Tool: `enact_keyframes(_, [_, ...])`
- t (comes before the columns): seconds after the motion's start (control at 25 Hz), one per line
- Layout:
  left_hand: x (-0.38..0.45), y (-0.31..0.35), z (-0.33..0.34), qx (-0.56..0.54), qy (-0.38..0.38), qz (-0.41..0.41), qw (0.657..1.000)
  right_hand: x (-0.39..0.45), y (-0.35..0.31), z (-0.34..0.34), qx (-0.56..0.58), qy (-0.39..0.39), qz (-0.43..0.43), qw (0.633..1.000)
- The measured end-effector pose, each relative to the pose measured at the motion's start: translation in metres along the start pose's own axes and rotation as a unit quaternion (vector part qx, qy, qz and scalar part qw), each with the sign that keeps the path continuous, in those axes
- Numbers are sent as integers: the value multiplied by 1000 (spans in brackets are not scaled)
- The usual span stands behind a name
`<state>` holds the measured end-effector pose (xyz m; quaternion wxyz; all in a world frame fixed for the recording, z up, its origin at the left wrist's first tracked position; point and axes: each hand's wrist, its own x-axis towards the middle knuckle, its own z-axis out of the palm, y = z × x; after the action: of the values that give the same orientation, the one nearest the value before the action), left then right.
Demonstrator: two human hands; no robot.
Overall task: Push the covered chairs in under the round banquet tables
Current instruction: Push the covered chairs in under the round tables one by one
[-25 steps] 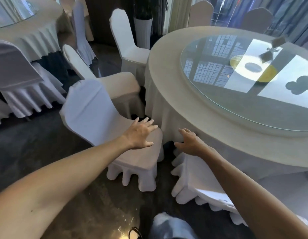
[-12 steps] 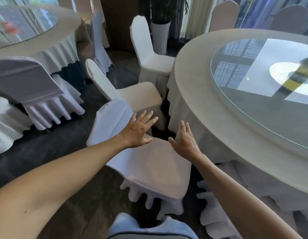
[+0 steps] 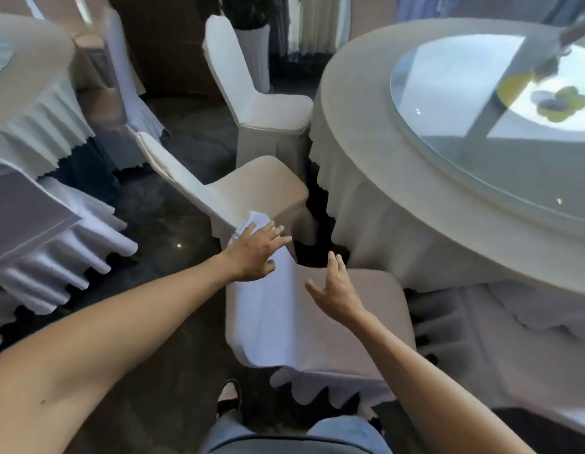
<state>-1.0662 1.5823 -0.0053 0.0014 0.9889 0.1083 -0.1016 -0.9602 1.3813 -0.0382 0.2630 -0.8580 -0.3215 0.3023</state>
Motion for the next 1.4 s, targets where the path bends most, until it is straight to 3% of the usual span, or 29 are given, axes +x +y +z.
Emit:
enact_keyframes(0.24, [-16, -102, 14, -6, -129, 149, 980, -22, -81, 103, 139, -22, 117, 983])
enact_keyframes(0.4, [-7, -117, 23, 16, -120, 196, 973, -27, -106, 149, 72, -65, 144, 985])
enact_keyframes(0.52, [2, -103, 37, 45, -104, 217, 970, -26, -118, 165, 16, 0, 165, 986])
enact_keyframes(0.64, [12, -105, 49, 65, -56, 252, 964, -25, -127, 172, 45, 47, 206, 976])
enact_keyframes(0.76, [21, -108, 51, 59, 33, 317, 946, -28, -130, 170, 58, 71, 216, 972])
enact_keyframes(1.04, [5, -67, 49, 17, 20, 372, 928, -58, -100, 139, -7, 30, 206, 978])
enact_keyframes(1.4, [12, 23, 47, -75, 16, 290, 954, -78, 6, 58, -132, 5, 131, 982])
